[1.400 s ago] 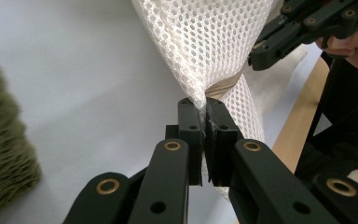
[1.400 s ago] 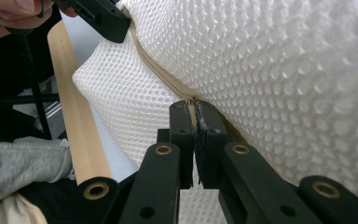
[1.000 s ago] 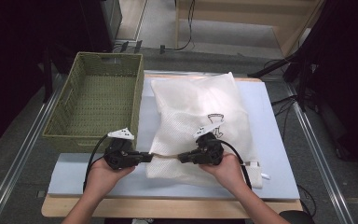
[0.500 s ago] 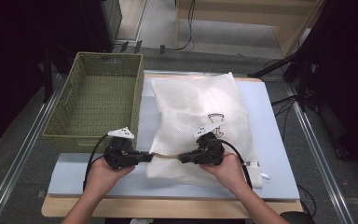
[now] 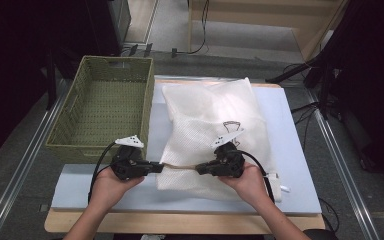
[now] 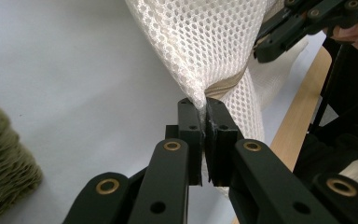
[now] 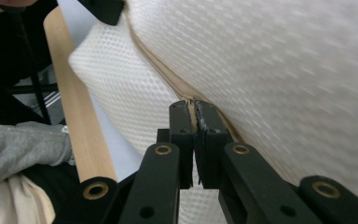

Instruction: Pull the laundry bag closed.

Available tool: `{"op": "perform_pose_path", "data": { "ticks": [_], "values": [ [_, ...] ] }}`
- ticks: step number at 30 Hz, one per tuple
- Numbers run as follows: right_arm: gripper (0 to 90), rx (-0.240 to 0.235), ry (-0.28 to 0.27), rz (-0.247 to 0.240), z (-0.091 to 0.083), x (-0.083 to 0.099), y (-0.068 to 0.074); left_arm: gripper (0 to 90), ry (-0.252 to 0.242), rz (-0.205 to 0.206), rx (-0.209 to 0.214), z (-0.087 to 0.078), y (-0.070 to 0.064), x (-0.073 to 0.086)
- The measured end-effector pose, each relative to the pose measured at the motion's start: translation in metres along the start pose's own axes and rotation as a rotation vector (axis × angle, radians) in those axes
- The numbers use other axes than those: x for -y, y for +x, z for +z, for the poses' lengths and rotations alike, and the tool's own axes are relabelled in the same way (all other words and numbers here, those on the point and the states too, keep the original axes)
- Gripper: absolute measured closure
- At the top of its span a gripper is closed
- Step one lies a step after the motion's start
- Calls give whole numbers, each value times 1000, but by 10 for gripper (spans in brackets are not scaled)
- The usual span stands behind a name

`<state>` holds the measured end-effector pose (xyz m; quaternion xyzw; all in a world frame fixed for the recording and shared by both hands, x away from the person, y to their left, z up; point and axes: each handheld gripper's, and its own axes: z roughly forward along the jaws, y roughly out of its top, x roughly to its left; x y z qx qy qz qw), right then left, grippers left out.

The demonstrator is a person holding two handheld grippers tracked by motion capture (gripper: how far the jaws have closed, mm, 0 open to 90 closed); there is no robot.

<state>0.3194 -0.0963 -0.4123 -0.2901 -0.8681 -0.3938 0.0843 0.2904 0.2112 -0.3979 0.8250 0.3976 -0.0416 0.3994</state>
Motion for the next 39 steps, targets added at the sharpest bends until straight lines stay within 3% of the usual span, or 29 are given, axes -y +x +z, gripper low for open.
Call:
{"op": "perform_pose_path", "data": {
  "ticks": [8, 13, 25, 39],
  "values": [
    [880, 8, -7, 9, -5, 5, -3, 876, -9, 24, -16, 1, -3, 1],
    [881, -2, -3, 29, -5, 5, -5, 876, -5, 24, -17, 2, -3, 1],
    [880, 5, 0, 20, -12, 6, -7, 876, -12, 9, -1, 2, -2, 1],
    [880, 10, -5, 17, -13, 7, -7, 876, -8, 8, -11, 1, -2, 0]
  ]
}}
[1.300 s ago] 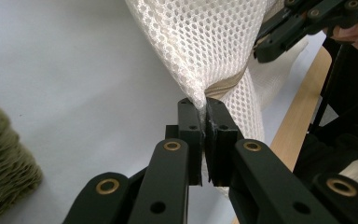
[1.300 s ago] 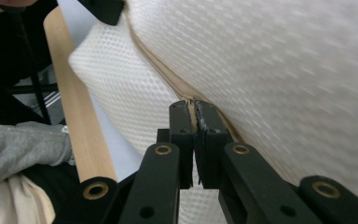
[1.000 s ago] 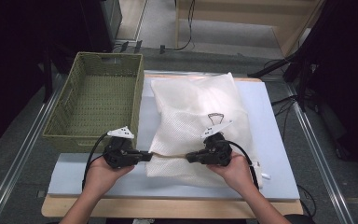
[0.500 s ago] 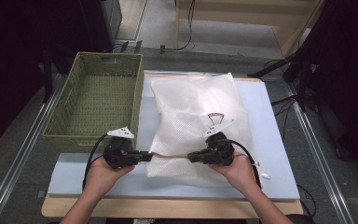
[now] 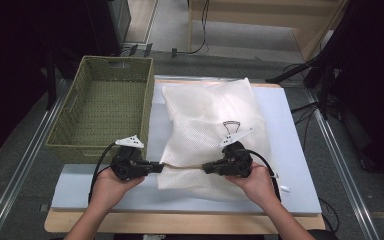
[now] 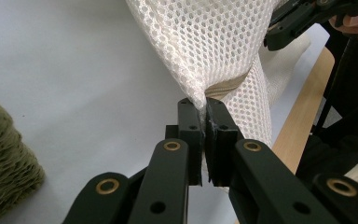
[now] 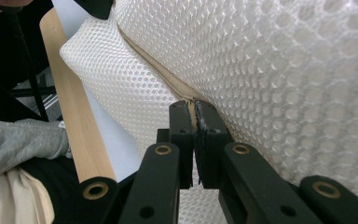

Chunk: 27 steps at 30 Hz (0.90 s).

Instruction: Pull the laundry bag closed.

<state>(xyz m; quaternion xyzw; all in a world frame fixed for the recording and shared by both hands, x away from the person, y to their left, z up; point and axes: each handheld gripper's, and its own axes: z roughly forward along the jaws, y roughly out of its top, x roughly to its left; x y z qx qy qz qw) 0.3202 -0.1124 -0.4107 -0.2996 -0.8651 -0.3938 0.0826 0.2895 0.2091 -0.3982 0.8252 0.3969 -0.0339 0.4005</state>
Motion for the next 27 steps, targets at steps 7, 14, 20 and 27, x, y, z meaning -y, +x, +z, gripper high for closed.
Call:
{"op": "perform_pose_path", "data": {
  "ticks": [7, 14, 20, 27],
  "values": [
    [880, 4, 4, 2, -8, 4, -3, 877, 6, 2, 2, 0, 0, 0],
    [880, 5, 15, 6, -12, 6, -6, 876, 10, 14, -11, 1, -3, 0],
    [880, 4, 18, 16, -14, 7, -10, 876, 11, 14, -6, 2, -3, 0],
    [880, 12, 22, 25, -18, 12, -13, 875, 21, 7, -14, 3, -4, 4]
  ]
}}
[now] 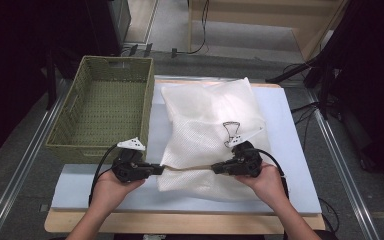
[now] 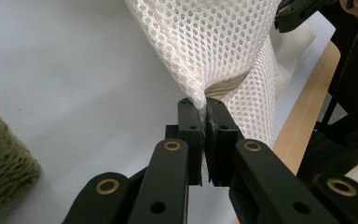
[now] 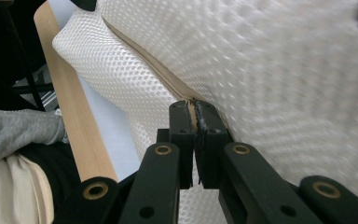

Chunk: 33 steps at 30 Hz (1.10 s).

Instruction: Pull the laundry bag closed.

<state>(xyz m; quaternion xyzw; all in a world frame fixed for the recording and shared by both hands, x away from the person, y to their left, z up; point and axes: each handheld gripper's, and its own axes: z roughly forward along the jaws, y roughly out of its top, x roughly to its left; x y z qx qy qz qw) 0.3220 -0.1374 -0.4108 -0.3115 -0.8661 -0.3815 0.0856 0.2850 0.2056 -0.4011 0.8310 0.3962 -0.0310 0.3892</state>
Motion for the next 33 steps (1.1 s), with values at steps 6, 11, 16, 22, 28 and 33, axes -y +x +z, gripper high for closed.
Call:
{"op": "perform_pose_path", "data": {
  "ticks": [6, 11, 16, 22, 28, 33],
  "values": [
    [880, -3, 1, -6, 0, 0, -4, 875, -2, 7, -12, 0, -1, -1],
    [880, 0, -1, -5, -3, 2, -5, 875, -15, -3, -13, 0, -1, -1],
    [880, 7, 11, -18, -7, 3, -9, 875, -11, 4, -2, 2, -2, -3],
    [880, 1, -11, -14, -11, 3, -10, 876, -10, 17, -6, 0, -4, -5],
    [881, 0, 3, 6, -14, 8, -11, 876, 0, 21, -18, 0, -1, -5],
    [880, 10, -10, 21, -26, 17, -12, 875, 9, 14, -17, 3, 1, -3]
  ]
}}
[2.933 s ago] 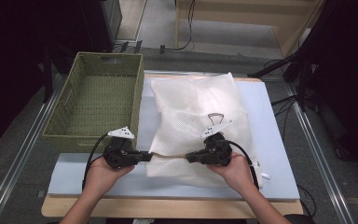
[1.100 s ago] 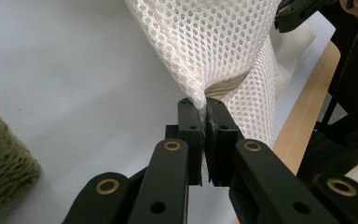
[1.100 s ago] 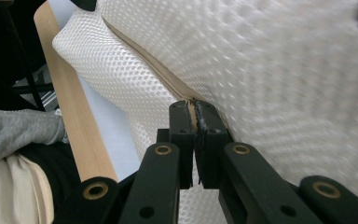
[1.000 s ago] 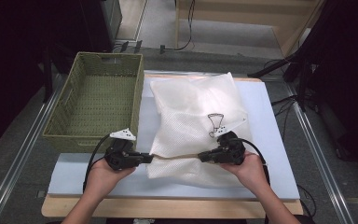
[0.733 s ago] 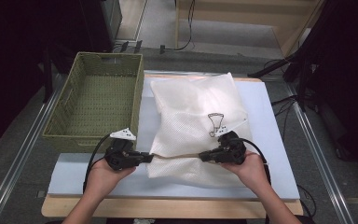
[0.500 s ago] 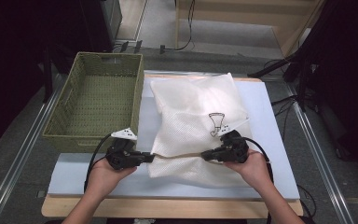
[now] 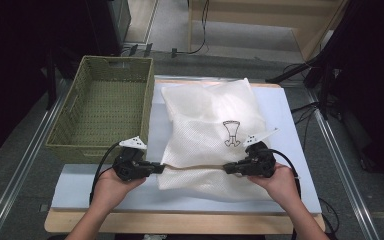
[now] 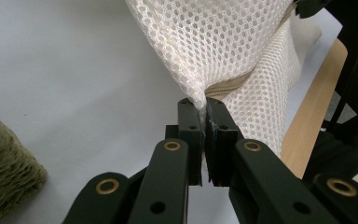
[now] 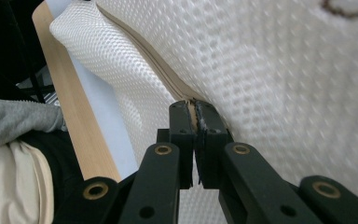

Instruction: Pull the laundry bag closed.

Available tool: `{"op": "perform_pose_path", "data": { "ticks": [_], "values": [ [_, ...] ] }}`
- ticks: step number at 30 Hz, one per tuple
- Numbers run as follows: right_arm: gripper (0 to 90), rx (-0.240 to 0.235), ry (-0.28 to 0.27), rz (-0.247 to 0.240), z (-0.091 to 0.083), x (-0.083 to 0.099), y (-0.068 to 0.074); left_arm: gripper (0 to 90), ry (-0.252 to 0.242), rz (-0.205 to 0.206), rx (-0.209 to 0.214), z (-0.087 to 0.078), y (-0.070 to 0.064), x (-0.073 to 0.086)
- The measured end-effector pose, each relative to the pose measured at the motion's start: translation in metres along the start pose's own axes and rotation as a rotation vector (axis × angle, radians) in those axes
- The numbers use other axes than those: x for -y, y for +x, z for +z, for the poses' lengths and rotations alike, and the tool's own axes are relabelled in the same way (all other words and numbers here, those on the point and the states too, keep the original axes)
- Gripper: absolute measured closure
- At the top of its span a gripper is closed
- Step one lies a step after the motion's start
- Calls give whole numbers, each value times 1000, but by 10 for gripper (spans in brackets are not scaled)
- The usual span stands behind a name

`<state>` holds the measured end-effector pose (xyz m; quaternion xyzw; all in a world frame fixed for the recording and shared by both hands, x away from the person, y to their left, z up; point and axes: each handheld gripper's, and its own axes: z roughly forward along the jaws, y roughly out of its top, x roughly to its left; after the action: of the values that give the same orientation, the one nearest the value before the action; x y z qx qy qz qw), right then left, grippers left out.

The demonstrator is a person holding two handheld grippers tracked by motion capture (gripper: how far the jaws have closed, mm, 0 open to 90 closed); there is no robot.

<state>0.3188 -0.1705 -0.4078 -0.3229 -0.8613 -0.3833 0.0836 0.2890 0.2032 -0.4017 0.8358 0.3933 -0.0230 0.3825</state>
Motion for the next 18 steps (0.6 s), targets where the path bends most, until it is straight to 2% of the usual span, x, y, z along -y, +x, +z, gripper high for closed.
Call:
{"op": "perform_pose_path", "data": {
  "ticks": [10, 18],
  "values": [
    [880, 1, -10, 24, 0, 6, 2, 875, 4, 7, -10, 0, 1, 0],
    [880, 21, -19, 49, -9, 12, -2, 873, 4, 6, -12, -1, 2, 0]
  ]
}}
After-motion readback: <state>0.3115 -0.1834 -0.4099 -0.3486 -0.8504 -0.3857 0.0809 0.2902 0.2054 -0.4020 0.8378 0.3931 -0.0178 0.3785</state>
